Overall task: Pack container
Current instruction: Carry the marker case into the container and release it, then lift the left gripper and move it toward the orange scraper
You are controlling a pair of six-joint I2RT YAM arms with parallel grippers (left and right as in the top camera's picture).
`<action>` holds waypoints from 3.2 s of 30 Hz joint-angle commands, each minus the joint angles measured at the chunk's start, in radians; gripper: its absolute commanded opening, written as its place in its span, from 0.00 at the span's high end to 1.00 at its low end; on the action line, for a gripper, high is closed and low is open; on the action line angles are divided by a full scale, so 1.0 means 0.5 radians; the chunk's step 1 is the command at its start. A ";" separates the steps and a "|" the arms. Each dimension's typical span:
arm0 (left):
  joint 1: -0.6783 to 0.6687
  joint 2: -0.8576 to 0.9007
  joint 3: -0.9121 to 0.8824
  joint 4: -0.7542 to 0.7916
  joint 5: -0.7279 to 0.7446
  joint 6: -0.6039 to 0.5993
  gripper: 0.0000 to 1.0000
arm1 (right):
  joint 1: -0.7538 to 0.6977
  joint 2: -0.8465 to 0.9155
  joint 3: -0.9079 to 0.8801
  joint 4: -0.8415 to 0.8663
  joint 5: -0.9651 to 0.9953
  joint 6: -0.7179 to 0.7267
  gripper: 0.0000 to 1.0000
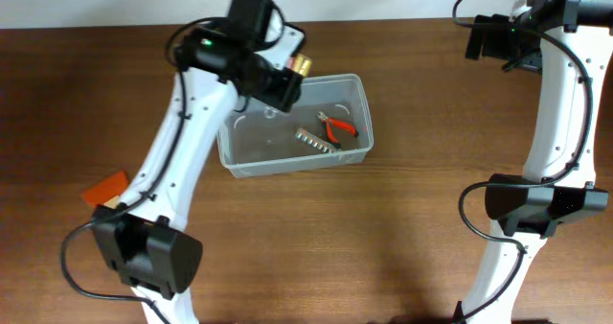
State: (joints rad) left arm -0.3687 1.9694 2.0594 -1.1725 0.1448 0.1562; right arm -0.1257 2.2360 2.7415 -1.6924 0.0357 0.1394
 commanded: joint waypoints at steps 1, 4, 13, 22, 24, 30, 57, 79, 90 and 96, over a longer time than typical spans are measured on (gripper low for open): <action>-0.098 0.003 0.034 0.059 -0.184 -0.011 0.58 | -0.011 -0.027 0.034 -0.011 -0.010 0.017 0.01; -0.142 0.024 0.033 0.111 -0.277 -0.011 0.58 | -0.011 -0.027 0.034 -0.011 -0.011 0.017 0.01; -0.143 0.278 0.033 0.147 -0.285 -0.011 0.57 | -0.011 -0.027 0.034 -0.011 -0.011 0.017 0.01; -0.142 0.603 0.033 0.130 -0.284 -0.012 0.57 | -0.011 -0.027 0.034 -0.012 -0.011 0.017 0.01; -0.140 0.658 0.033 0.120 -0.284 -0.012 0.54 | -0.011 -0.027 0.034 -0.011 -0.011 0.017 0.01; -0.136 0.733 0.033 0.102 -0.284 -0.011 0.38 | -0.011 -0.027 0.034 -0.011 -0.010 0.017 0.01; 0.354 0.730 1.370 -0.916 -0.342 -0.609 0.01 | -0.011 -0.027 0.034 -0.011 -0.011 0.017 0.01; 1.041 0.414 1.352 -1.031 -0.544 -0.676 0.01 | -0.011 -0.027 0.034 -0.012 -0.011 0.017 0.01; 1.045 -0.220 0.415 -1.014 -0.906 -0.745 0.01 | -0.011 -0.027 0.034 -0.011 -0.011 0.017 0.01; 1.058 -0.476 -0.603 -0.580 -0.849 -0.805 0.01 | -0.011 -0.027 0.034 -0.012 -0.011 0.017 0.01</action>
State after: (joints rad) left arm 0.1520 1.7741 1.9995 -1.5570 -0.2764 -0.2188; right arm -0.1257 2.2360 2.7419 -1.6924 0.0357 0.1394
